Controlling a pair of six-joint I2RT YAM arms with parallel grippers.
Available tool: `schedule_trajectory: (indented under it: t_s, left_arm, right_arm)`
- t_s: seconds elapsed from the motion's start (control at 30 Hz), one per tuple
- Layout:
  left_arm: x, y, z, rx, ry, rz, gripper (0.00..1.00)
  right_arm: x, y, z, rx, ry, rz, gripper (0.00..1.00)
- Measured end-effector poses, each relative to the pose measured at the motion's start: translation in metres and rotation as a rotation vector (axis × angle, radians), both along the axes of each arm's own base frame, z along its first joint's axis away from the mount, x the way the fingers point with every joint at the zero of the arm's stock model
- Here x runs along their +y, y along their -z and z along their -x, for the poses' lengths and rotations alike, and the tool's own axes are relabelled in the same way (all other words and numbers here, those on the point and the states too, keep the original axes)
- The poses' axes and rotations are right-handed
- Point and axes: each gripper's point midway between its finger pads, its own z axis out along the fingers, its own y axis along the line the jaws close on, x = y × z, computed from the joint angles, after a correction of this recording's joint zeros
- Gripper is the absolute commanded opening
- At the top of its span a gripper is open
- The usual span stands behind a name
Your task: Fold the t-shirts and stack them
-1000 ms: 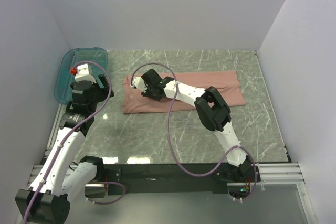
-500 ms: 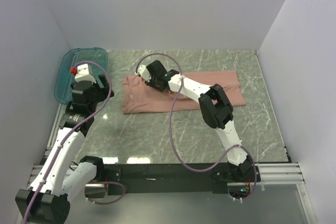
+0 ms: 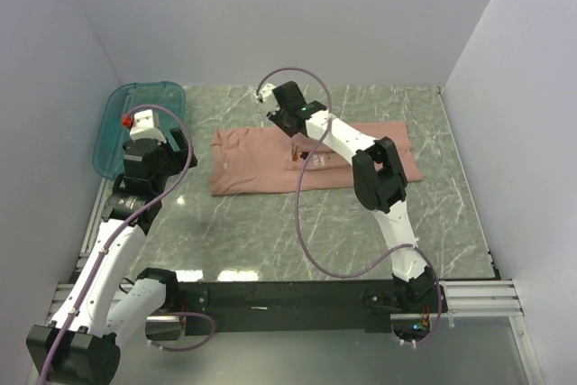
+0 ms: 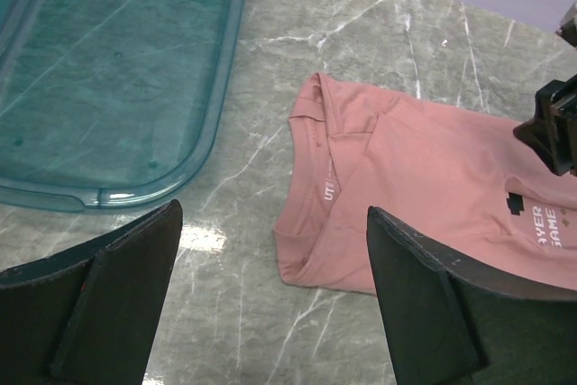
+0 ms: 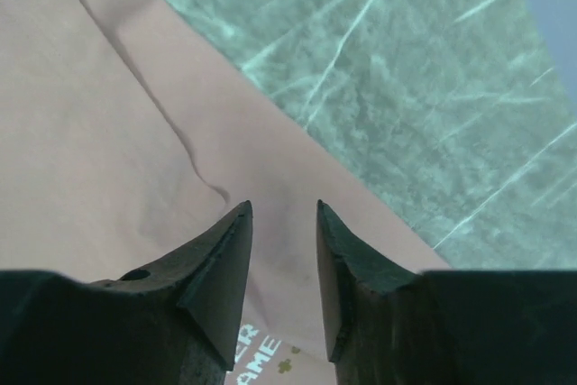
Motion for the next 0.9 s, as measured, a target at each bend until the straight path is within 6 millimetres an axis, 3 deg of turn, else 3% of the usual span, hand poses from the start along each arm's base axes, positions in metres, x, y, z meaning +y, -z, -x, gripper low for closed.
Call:
schedule_trajectory:
  t_s: [0.07,0.13,0.27,0.33,0.4,0.5,0.57,0.63,0.77,0.9]
  left_arm:
    - [-0.003,-0.001,-0.001,-0.003,0.013,0.005,0.88]
    - [-0.006,-0.001,-0.002,-0.007,0.033,0.012,0.88]
    - [-0.015,-0.001,-0.003,-0.005,0.076,0.027,0.88]
    - [-0.018,0.001,-0.004,0.002,0.095,0.033,0.88]
    - [-0.022,0.003,-0.004,0.010,0.114,0.039,0.88]
    - [-0.026,0.004,-0.004,0.014,0.135,0.047,0.88]
    - [-0.029,0.005,-0.004,0.016,0.149,0.052,0.88]
    - [-0.031,0.005,-0.003,0.017,0.160,0.055,0.88]
    - [-0.034,0.007,-0.004,0.026,0.179,0.062,0.88]
    - [-0.038,0.012,-0.006,0.041,0.194,0.066,0.88]
  right_arm:
    - [-0.009,0.003,0.002,0.051,-0.020,-0.037,0.46]
    - [-0.023,0.006,0.016,0.139,-0.062,-0.079,0.48]
    - [-0.067,-0.014,0.068,0.279,-0.149,-0.201,0.54]
    - [-0.103,-0.033,0.092,0.287,-0.126,-0.256,0.56]
    - [-0.143,-0.052,0.104,0.256,-0.063,-0.300,0.55]
    - [-0.213,-0.068,0.105,0.205,0.085,-0.362,0.52]
    - [-0.261,-0.060,0.104,0.200,0.205,-0.395,0.52]
    - [-0.298,-0.039,0.112,0.237,0.321,-0.419,0.51]
    - [-0.334,-0.003,0.132,0.333,0.490,-0.479,0.50]
    - [-0.359,0.021,0.138,0.393,0.628,-0.545,0.50]
